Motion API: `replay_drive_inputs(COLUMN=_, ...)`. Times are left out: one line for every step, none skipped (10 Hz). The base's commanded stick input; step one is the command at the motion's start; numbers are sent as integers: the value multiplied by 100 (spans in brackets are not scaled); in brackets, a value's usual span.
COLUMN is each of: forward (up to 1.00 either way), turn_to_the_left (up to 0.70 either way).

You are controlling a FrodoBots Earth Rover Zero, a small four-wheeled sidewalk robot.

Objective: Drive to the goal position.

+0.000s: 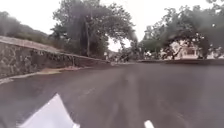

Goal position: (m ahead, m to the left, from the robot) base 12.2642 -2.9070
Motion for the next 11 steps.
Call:
replay_drive_inputs(forward=50, turn_to_the_left=0)
replay_drive_inputs(forward=50, turn_to_the_left=0)
replay_drive_inputs(forward=50, turn_to_the_left=-14)
replay_drive_inputs(forward=50, turn_to_the_left=-33)
replay_drive_inputs(forward=50, turn_to_the_left=-50)
replay_drive_inputs(forward=50, turn_to_the_left=-50)
replay_drive_inputs(forward=50, turn_to_the_left=-50)
replay_drive_inputs(forward=50, turn_to_the_left=-43)
replay_drive_inputs(forward=50, turn_to_the_left=-25)
replay_drive_inputs(forward=50, turn_to_the_left=-6)
replay_drive_inputs(forward=50, turn_to_the_left=0)
